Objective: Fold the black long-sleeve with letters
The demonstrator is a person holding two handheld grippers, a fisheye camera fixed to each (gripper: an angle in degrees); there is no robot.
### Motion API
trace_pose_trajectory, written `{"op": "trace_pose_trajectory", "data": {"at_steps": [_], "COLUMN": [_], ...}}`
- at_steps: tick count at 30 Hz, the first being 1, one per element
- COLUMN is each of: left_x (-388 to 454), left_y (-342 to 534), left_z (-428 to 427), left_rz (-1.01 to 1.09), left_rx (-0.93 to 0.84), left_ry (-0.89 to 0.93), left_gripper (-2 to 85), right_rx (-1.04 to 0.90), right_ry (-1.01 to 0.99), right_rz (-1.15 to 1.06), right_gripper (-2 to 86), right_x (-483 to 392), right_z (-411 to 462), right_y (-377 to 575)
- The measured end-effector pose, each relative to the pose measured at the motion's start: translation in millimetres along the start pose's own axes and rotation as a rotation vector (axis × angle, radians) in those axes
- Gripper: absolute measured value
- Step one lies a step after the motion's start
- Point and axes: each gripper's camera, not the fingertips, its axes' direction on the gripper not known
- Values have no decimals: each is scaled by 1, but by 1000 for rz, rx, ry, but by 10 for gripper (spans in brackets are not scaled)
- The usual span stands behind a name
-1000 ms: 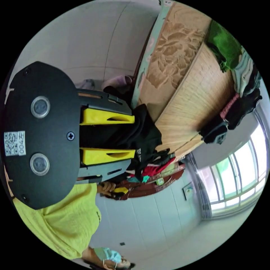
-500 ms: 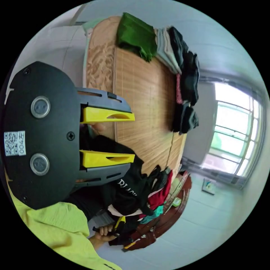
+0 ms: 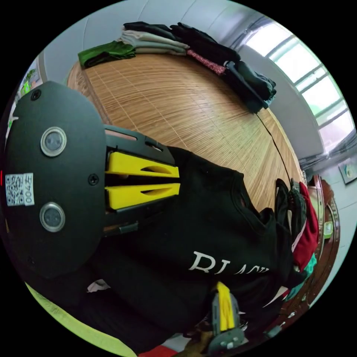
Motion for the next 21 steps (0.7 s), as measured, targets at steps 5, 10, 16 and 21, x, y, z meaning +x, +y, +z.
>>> {"op": "trace_pose_trajectory", "data": {"at_steps": [5, 10, 16, 21], "left_x": [-21, -20, -58, -82], "left_y": [4, 11, 37, 42], "left_z": [23, 39, 40, 68], "left_rz": [-62, -79, -140, -68], "left_rx": [21, 41, 56, 41], "left_ry": [122, 61, 77, 118], "left_gripper": [43, 82, 224, 230], "right_rx": [-49, -56, 152, 44], "right_ry": [-189, -408, -164, -14], "right_rz": [14, -47, -189, -175], "right_gripper": [2, 63, 141, 172], "right_x": [30, 70, 136, 199], "right_z": [19, 1, -92, -82], "right_y": [-30, -57, -133, -209]}}
